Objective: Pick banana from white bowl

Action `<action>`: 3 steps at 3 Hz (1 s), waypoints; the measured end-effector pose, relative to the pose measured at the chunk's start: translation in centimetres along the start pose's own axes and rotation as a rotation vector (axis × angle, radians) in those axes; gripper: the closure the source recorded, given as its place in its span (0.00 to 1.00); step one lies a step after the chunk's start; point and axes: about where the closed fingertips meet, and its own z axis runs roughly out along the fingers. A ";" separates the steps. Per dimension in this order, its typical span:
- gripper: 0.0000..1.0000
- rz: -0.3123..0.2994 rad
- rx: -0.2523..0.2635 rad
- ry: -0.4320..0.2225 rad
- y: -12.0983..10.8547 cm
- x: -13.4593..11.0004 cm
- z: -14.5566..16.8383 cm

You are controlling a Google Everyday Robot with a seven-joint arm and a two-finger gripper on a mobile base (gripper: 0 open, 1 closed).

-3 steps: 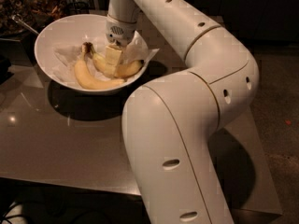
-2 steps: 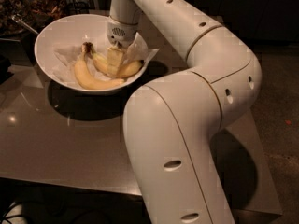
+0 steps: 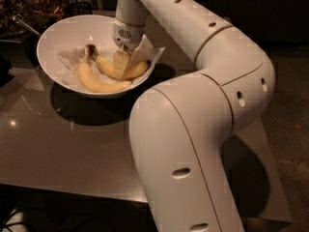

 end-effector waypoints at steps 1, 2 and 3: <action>1.00 -0.001 0.038 -0.032 0.0 0.1 -1.1; 1.00 -0.006 0.078 -0.047 1.1 0.6 -3.0; 1.00 -0.016 0.100 -0.043 2.2 0.9 -4.4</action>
Offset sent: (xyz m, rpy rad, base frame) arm -0.0398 -0.0330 0.0567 0.0180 -0.1118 -0.0207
